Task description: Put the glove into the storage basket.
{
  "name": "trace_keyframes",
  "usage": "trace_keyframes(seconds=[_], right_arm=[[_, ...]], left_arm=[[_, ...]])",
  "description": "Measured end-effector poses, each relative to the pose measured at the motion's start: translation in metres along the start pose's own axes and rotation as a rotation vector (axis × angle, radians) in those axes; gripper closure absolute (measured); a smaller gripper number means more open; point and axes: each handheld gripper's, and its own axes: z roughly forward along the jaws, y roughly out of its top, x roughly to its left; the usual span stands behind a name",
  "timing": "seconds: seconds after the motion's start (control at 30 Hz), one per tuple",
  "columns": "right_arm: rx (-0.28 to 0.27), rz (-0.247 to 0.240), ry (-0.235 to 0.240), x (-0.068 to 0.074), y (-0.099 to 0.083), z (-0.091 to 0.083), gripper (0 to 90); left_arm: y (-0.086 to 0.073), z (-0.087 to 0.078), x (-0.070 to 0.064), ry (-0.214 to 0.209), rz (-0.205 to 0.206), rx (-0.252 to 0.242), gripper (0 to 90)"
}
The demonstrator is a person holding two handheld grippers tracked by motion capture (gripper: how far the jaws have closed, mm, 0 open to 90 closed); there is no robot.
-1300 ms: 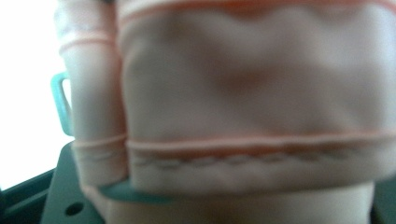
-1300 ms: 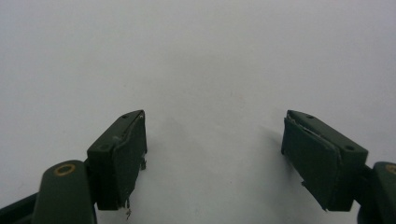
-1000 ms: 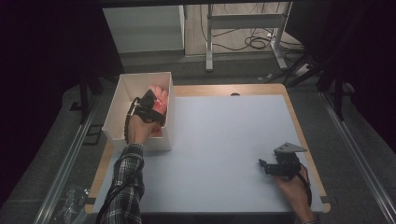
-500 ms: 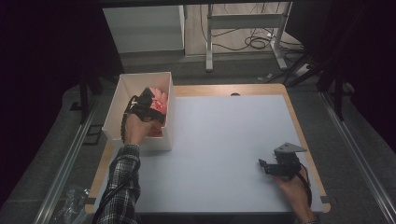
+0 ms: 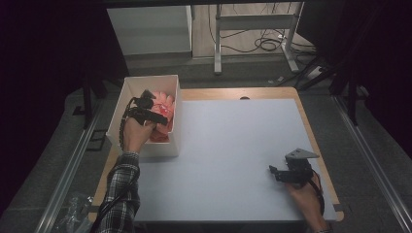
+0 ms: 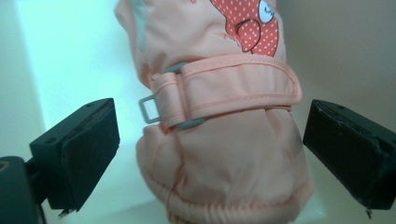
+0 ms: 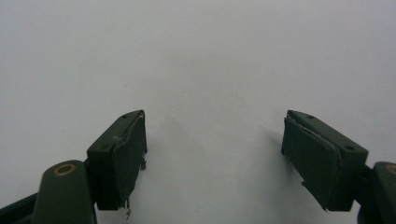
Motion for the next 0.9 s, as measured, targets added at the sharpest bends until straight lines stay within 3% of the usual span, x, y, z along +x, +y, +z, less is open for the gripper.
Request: trace_keyframes(seconds=[0.47,0.9], right_arm=[[0.0,0.0,0.0,0.0,0.0,0.0,22.5],[0.0,0.0,0.0,0.0,0.0,0.0,22.5]], left_arm=[[-0.013,-0.021,0.005,-0.041,0.037,-0.11,3.7],[-0.026,-0.032,0.003,-0.057,0.079,-0.167,3.1]])
